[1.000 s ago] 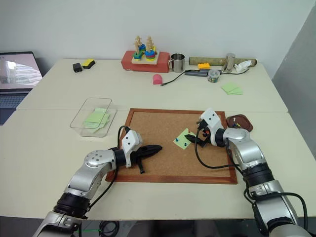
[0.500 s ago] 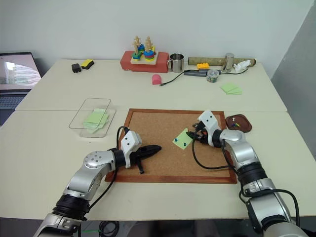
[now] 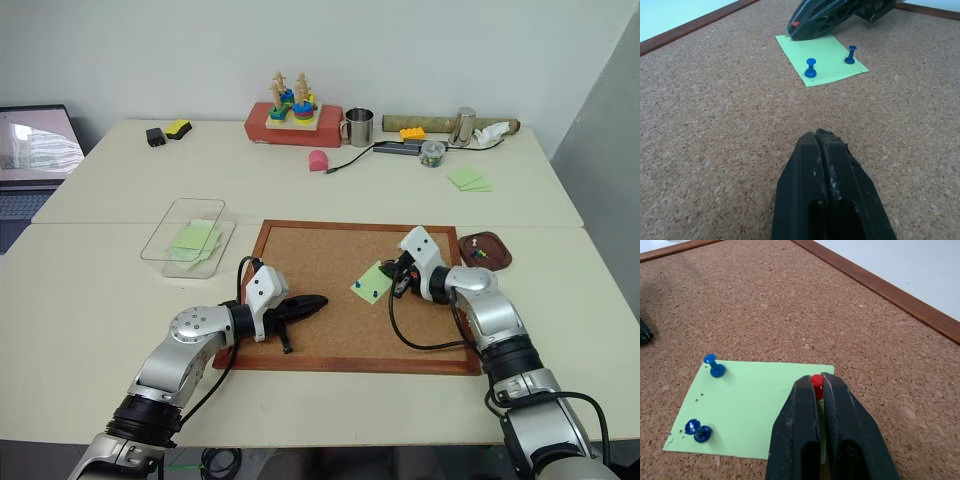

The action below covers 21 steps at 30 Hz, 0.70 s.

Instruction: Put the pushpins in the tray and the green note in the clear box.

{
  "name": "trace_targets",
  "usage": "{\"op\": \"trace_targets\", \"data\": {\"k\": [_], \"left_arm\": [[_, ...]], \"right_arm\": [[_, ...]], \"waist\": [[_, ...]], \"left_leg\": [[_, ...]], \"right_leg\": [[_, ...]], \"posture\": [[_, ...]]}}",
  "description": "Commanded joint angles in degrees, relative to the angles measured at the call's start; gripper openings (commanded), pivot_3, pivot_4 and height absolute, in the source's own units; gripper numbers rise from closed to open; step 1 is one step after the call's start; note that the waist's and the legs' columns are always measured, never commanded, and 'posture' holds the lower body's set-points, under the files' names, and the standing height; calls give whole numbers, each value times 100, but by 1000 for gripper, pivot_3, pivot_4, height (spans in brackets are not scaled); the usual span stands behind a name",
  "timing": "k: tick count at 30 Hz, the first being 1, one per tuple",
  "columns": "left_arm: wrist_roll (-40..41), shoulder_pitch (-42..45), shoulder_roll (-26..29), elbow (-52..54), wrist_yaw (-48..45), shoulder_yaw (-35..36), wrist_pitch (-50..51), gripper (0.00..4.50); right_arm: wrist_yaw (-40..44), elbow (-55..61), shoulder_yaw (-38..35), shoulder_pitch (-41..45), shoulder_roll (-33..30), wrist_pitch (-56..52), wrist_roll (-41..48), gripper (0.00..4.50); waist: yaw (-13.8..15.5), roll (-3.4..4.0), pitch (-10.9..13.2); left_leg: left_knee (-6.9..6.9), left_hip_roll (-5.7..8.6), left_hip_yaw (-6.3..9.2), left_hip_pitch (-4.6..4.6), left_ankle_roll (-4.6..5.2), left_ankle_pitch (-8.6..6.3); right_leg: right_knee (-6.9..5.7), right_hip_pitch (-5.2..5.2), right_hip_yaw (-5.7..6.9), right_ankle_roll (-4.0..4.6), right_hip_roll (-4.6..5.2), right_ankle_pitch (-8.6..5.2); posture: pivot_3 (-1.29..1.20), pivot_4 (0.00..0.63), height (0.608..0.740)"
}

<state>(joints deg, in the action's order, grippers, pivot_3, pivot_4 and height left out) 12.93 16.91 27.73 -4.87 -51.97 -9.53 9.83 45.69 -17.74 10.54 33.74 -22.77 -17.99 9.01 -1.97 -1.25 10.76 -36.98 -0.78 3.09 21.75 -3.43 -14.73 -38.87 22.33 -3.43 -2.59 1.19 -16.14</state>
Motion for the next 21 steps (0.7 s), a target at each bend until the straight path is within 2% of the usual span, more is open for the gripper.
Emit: {"op": "trace_targets", "data": {"k": [1,17,21], "left_arm": [[-223,-185,38,-192,-75,-235,148,0],[-276,-183,17,-258,-84,-325,110,0],[-288,-215,16,-222,-40,-323,109,0]], "right_arm": [[16,594,-319,-15,-39,-93,233,13],[-100,1230,-876,-55,78,-1129,961,13],[-326,1394,-1176,-57,-196,-1062,851,13]], "waist": [[1,0,0],[0,2,-3],[1,2,-3]], "left_leg": [[0,0,1,0,0,0],[0,1,0,-4,0,0],[0,1,1,-3,0,0]], "right_leg": [[0,0,1,0,0,0],[0,-4,0,0,0,0],[0,-3,0,0,0,0]], "posture": [[0,150,740],[0,150,740],[0,150,740]]}}
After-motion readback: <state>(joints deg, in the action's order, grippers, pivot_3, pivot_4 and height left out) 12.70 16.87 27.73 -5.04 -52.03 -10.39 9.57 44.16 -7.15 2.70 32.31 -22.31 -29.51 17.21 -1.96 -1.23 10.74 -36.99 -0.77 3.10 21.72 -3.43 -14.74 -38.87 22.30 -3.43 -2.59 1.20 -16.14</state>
